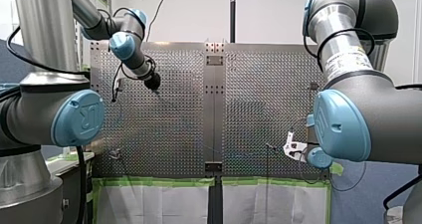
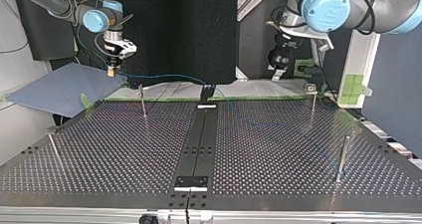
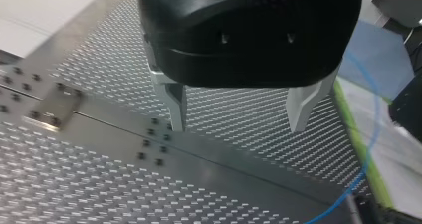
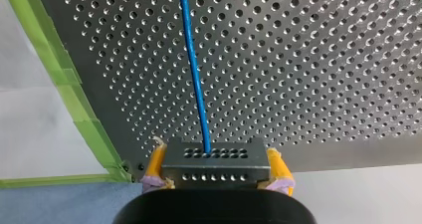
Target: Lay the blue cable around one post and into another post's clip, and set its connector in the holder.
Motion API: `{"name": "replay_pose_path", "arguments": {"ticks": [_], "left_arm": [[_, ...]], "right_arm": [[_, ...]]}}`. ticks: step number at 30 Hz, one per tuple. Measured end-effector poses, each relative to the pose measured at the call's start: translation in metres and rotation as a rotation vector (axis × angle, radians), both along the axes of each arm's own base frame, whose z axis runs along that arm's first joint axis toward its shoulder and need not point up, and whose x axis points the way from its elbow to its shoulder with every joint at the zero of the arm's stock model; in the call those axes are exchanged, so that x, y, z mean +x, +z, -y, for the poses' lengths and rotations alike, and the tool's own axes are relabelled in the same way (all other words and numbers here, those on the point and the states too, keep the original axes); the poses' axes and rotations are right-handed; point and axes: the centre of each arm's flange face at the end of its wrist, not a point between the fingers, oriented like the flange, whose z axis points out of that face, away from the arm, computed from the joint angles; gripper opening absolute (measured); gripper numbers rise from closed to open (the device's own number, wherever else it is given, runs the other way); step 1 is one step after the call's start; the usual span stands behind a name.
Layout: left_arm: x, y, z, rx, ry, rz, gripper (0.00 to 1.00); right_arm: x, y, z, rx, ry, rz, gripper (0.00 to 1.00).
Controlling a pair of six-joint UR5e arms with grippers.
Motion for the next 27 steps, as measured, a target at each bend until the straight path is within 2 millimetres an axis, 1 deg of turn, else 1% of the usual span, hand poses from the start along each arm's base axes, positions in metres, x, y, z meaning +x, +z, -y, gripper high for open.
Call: {"name": "replay_pose_path", "arguments": {"ticks": [5,11,21,27], "left_arm": [[-0.007,-0.030,0.009,-0.012,0.012,-0.044,1.00],[-0.021,-0.066,0.020,-0.004,0.020,-0.095,1.00],[-0.054,-0.128,0.033,0.004,0.047,-0.181,1.00],[-0.076,-0.155,0.041,-0.018,0.024,-0.226,1.00]], "right_arm": [[0.000,0.000,0.000,-0.003,0.001,0.002,0.27],[0.001,0.000,0.000,-0.001,0.001,0.002,0.27],[0.001,0.000,-0.001,0.002,0.002,0.003,0.27],[0.001,-0.001,-0.001,0.004,0.004,0.001,0.27]]}}
